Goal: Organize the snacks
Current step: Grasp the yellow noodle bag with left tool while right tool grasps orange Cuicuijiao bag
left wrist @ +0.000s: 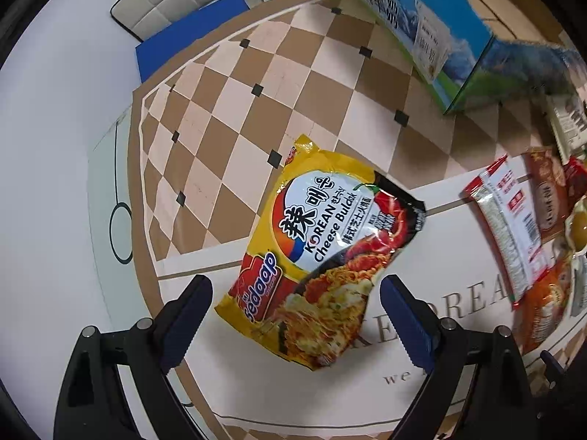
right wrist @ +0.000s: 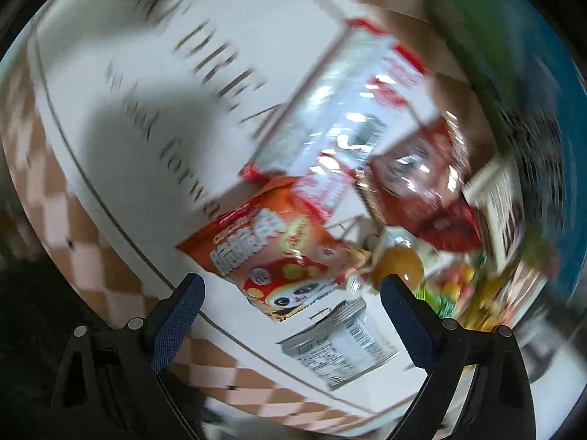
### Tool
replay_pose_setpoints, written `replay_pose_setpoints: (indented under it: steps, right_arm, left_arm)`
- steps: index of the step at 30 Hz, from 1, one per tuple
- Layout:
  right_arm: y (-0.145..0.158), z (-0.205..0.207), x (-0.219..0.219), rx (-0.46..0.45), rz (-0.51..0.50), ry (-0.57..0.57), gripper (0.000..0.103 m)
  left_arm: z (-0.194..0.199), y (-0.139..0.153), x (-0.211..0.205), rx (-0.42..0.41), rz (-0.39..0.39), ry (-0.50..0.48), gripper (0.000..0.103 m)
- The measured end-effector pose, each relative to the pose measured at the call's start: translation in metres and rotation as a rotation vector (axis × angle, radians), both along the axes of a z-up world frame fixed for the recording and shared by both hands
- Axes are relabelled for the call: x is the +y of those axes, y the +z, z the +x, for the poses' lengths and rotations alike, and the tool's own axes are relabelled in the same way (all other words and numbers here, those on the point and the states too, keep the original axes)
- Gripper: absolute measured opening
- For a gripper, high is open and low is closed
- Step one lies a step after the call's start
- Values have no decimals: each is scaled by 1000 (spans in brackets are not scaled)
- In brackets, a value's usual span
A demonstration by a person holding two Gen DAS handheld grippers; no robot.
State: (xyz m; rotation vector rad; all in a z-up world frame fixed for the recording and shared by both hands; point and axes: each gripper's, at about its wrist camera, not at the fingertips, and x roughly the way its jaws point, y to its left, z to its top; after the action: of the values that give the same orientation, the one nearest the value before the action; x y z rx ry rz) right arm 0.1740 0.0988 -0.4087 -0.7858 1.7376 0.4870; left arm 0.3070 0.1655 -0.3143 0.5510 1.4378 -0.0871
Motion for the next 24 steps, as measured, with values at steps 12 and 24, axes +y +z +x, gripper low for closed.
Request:
replay_pose_setpoints:
  steps: [12, 24]
  right_arm:
    - [-22, 14, -33, 120, -12, -232, 67]
    - [-9, 104, -78, 260, 111, -638, 68]
  left_arm:
    - [12, 0, 4, 68, -33, 3, 94]
    - [45, -42, 15, 267, -80, -149, 102]
